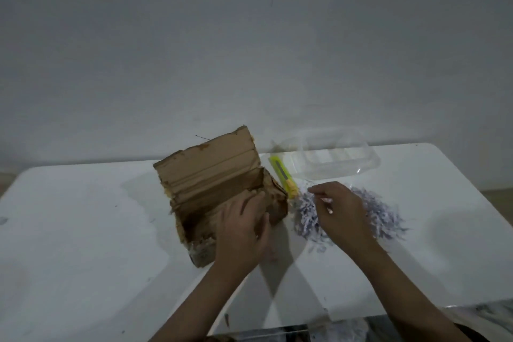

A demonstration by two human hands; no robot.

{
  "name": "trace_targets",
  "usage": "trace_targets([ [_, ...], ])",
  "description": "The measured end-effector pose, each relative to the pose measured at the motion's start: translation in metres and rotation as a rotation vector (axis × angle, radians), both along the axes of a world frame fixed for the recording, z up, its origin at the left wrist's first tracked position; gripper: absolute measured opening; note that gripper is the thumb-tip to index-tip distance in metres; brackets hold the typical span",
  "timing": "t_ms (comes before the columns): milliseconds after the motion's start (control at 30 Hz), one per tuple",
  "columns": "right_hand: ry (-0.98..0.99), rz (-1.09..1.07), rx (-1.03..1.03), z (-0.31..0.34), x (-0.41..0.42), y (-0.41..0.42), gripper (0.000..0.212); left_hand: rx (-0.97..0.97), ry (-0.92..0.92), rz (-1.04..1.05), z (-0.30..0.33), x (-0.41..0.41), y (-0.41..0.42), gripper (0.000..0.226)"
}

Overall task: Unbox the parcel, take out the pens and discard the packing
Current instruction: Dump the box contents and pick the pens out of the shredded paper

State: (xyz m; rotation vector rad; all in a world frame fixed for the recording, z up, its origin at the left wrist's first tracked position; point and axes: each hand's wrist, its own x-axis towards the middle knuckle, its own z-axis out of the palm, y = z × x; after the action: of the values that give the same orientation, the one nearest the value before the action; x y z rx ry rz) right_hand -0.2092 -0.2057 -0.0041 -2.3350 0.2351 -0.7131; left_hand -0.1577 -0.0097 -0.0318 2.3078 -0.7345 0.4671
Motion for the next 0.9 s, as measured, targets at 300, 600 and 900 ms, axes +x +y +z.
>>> trace_targets([
  [300,0.214,0.212,0.147,-0.016,0.065,0.109,0.021,0.189,0.271,0.234,-0.021,0.026,0.104,0.089],
  [600,0.677,0.055,-0.020,-0.031,0.105,0.139,0.026,0.078,0.386,0.179,-0.034,0.025,0.107,0.110],
  [900,0.636,0.021,0.012,-0.035,0.112,0.144,0.009,0.074,0.389,0.173,-0.037,0.023,0.106,0.108],
])
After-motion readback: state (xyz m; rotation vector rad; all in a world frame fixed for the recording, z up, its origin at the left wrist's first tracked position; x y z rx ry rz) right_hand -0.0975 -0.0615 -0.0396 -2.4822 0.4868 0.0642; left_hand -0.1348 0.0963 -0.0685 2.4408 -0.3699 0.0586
